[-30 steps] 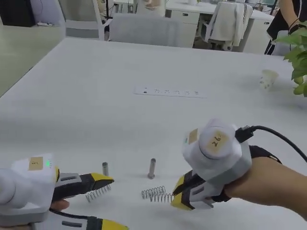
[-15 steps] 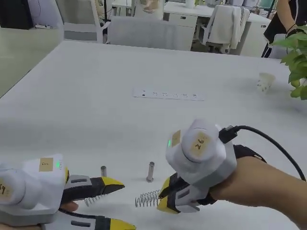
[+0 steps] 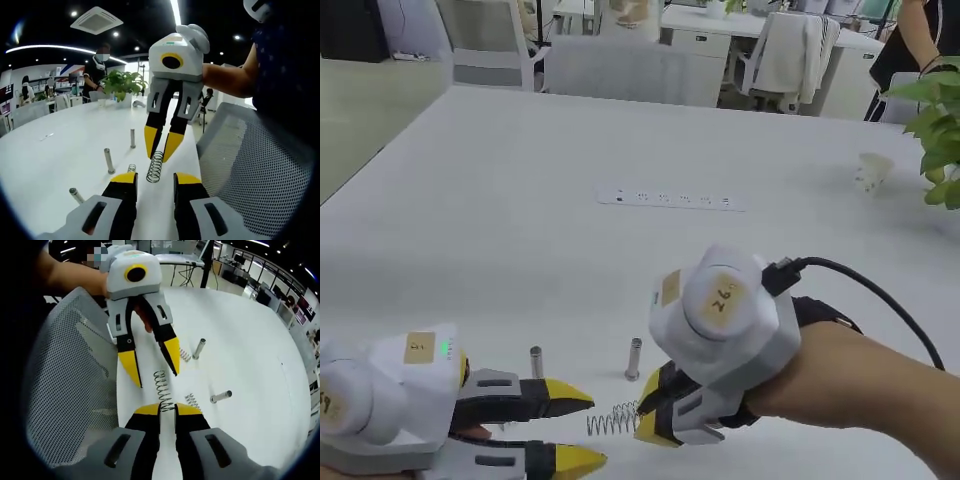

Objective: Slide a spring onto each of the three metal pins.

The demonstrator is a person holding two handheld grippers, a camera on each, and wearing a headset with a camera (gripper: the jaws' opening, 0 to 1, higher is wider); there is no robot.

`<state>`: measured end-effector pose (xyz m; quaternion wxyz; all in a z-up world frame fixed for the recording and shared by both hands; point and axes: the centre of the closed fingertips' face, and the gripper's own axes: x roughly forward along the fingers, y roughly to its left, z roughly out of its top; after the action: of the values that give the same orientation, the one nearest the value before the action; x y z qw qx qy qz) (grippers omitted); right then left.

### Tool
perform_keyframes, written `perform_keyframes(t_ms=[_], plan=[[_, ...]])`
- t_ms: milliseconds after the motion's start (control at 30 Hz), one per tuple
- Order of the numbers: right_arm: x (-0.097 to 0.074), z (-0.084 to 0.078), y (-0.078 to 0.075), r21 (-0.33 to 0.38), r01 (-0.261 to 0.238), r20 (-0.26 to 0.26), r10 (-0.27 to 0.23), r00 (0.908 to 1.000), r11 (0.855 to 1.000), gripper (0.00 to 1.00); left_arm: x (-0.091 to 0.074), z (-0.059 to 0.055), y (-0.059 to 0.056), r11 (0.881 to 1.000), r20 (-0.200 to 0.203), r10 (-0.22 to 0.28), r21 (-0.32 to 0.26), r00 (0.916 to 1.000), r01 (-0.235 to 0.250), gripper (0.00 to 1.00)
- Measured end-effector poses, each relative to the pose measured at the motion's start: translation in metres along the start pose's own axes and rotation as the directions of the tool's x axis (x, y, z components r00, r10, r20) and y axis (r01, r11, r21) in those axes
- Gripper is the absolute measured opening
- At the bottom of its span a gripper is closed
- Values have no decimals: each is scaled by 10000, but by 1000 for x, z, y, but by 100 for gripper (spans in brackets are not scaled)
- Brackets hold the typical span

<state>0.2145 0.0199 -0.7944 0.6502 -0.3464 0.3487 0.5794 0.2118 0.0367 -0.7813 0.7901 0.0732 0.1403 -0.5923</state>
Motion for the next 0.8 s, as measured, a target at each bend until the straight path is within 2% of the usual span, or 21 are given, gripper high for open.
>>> perform_keyframes(t_ms=[200, 567, 800], plan=[[0, 1, 0, -70, -9, 9, 9, 10000, 10000, 8, 1, 1, -1, 9999, 25, -69, 92, 10000, 69, 13], [0, 0, 1, -242, -76, 28, 76, 10000, 9997, 8, 2, 0, -1, 9993, -16, -124, 362, 9999, 125, 3], [-1, 0, 1, -358, -125, 36, 126, 9999, 9993, 8, 3, 0, -2, 9989, -79, -158, 451, 9998, 161, 3]])
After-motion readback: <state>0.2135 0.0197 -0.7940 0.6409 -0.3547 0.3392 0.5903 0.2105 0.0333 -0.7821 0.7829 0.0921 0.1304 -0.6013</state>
